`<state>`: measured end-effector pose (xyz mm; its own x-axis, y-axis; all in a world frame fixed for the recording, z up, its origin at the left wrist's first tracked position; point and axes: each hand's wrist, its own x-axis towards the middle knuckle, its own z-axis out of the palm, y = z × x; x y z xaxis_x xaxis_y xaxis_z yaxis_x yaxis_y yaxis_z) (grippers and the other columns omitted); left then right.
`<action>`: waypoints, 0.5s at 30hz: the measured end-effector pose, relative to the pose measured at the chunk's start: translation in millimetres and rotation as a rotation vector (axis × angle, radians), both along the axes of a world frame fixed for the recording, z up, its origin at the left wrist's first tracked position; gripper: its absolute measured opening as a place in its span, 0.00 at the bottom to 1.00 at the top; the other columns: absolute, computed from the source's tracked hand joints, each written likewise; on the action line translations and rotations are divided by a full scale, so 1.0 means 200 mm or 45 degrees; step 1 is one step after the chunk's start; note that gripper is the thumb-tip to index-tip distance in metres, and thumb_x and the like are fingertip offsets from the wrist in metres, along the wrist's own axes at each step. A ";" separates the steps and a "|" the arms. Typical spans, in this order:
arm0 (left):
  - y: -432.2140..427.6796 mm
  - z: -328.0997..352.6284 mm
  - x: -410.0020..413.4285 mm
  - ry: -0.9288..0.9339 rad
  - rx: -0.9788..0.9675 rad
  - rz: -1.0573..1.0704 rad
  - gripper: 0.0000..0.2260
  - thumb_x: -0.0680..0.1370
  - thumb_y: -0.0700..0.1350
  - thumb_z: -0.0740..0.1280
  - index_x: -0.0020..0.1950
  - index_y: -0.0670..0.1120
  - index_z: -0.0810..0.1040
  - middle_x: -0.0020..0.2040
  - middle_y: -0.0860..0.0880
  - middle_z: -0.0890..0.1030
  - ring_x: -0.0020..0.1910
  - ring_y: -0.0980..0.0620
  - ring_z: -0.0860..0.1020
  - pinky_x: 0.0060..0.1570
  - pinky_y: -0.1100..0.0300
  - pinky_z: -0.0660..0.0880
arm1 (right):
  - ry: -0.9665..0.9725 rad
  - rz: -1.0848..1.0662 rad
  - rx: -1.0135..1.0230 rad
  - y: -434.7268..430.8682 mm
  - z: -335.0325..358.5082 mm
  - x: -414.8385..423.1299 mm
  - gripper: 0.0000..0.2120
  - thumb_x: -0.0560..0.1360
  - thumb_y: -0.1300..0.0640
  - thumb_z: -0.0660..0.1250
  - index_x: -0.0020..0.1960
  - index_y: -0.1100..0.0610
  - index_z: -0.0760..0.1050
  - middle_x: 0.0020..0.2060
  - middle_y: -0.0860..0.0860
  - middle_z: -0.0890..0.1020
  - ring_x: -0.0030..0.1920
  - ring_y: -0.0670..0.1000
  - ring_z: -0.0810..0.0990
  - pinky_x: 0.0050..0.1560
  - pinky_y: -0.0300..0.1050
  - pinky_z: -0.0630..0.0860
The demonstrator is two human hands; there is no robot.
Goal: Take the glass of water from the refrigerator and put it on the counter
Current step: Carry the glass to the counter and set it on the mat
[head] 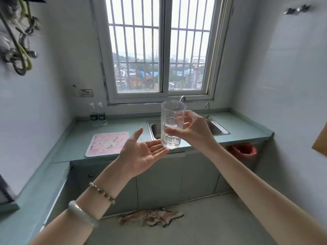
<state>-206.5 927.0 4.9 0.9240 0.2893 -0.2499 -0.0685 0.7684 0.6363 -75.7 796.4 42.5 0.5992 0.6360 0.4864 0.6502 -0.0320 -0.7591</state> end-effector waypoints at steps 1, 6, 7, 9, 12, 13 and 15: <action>0.05 0.00 -0.03 0.010 0.001 0.034 0.31 0.80 0.60 0.58 0.55 0.28 0.70 0.55 0.28 0.76 0.55 0.31 0.76 0.55 0.43 0.75 | 0.011 0.033 -0.001 0.07 -0.01 -0.01 0.23 0.59 0.49 0.81 0.49 0.44 0.74 0.42 0.38 0.80 0.39 0.32 0.79 0.40 0.28 0.75; 0.31 -0.03 -0.14 0.003 -0.009 0.161 0.32 0.79 0.60 0.59 0.56 0.28 0.70 0.47 0.26 0.81 0.55 0.31 0.77 0.52 0.42 0.77 | 0.090 0.187 0.004 0.41 -0.04 -0.05 0.25 0.58 0.48 0.82 0.51 0.46 0.75 0.43 0.41 0.82 0.44 0.42 0.82 0.43 0.40 0.80; 0.37 -0.03 -0.16 0.002 -0.011 0.179 0.32 0.79 0.60 0.59 0.56 0.27 0.70 0.46 0.26 0.81 0.54 0.31 0.77 0.50 0.42 0.78 | 0.101 0.210 0.006 0.48 -0.05 -0.05 0.25 0.58 0.48 0.82 0.51 0.45 0.75 0.43 0.41 0.82 0.44 0.42 0.83 0.42 0.38 0.80; 0.49 -0.05 -0.18 -0.002 -0.005 0.204 0.33 0.79 0.60 0.59 0.56 0.27 0.70 0.45 0.26 0.82 0.51 0.31 0.79 0.47 0.42 0.80 | 0.110 0.246 0.021 0.61 -0.06 -0.06 0.24 0.58 0.49 0.82 0.49 0.44 0.75 0.43 0.41 0.82 0.44 0.42 0.83 0.41 0.34 0.78; 0.66 -0.07 -0.20 -0.001 0.009 0.235 0.33 0.79 0.61 0.59 0.56 0.27 0.70 0.46 0.27 0.82 0.45 0.32 0.83 0.47 0.43 0.79 | 0.137 0.300 0.038 0.79 -0.09 -0.06 0.22 0.57 0.47 0.81 0.47 0.42 0.75 0.44 0.42 0.83 0.46 0.44 0.83 0.46 0.39 0.80; 0.72 -0.07 -0.20 0.002 0.013 0.243 0.34 0.79 0.61 0.59 0.56 0.27 0.70 0.46 0.27 0.82 0.45 0.32 0.83 0.48 0.43 0.79 | 0.147 0.312 0.037 0.84 -0.09 -0.06 0.23 0.57 0.47 0.81 0.47 0.43 0.75 0.45 0.43 0.83 0.46 0.44 0.83 0.48 0.41 0.80; 0.82 -0.09 -0.19 0.010 0.021 0.257 0.34 0.79 0.62 0.58 0.55 0.27 0.70 0.45 0.27 0.82 0.47 0.32 0.82 0.48 0.43 0.79 | 0.159 0.326 0.031 0.95 -0.10 -0.05 0.25 0.56 0.44 0.80 0.49 0.44 0.75 0.46 0.44 0.83 0.47 0.46 0.83 0.51 0.47 0.81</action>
